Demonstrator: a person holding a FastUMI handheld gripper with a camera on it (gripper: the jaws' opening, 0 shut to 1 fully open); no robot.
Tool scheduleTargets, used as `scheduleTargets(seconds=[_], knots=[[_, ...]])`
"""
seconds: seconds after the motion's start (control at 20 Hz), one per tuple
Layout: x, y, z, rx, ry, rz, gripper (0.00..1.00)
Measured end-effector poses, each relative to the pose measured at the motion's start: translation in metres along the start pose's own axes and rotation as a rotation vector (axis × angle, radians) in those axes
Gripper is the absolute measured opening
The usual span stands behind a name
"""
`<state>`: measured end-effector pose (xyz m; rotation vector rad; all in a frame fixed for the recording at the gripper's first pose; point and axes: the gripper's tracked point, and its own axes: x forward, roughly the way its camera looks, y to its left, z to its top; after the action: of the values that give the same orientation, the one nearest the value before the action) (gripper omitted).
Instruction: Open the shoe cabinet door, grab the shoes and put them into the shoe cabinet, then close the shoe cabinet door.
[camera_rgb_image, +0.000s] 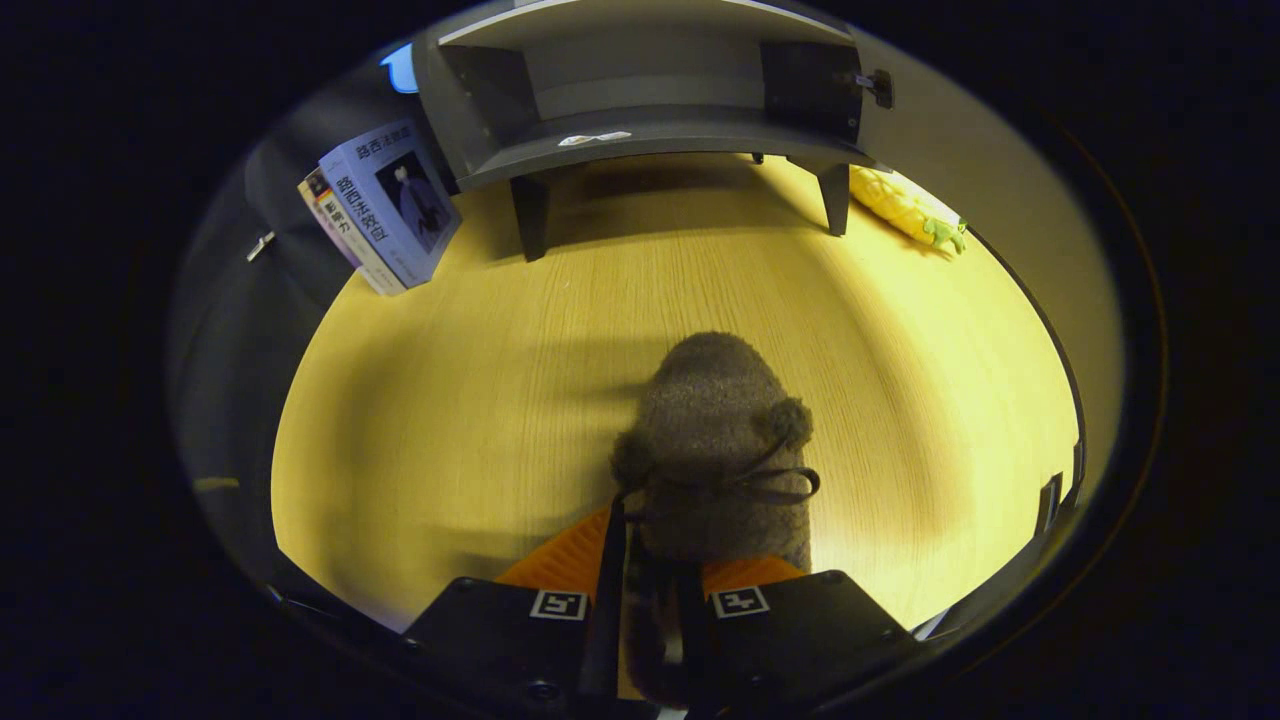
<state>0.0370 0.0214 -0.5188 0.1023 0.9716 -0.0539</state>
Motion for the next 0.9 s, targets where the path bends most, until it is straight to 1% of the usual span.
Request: scheduleTargets(seconds=[0.25,0.3,0.45,0.65,0.7,0.75,0.85,0.9], knots=[[0.018,-0.007,0.022,0.018,-0.079,-0.010,0.32],[0.022,-0.009,0.025,0.020,-0.091,-0.012,0.29],[0.029,-0.011,0.035,0.004,-0.119,-0.014,0.28],[0.037,-0.012,0.042,-0.030,-0.112,-0.030,0.27],[0.041,-0.016,0.044,-0.034,-0.113,-0.039,0.25],[0.036,-0.013,0.043,-0.030,-0.115,-0.042,0.22],[0.036,-0.013,0.045,-0.021,-0.114,-0.029,0.17],[0.031,-0.015,0.045,-0.023,-0.121,-0.044,0.15]])
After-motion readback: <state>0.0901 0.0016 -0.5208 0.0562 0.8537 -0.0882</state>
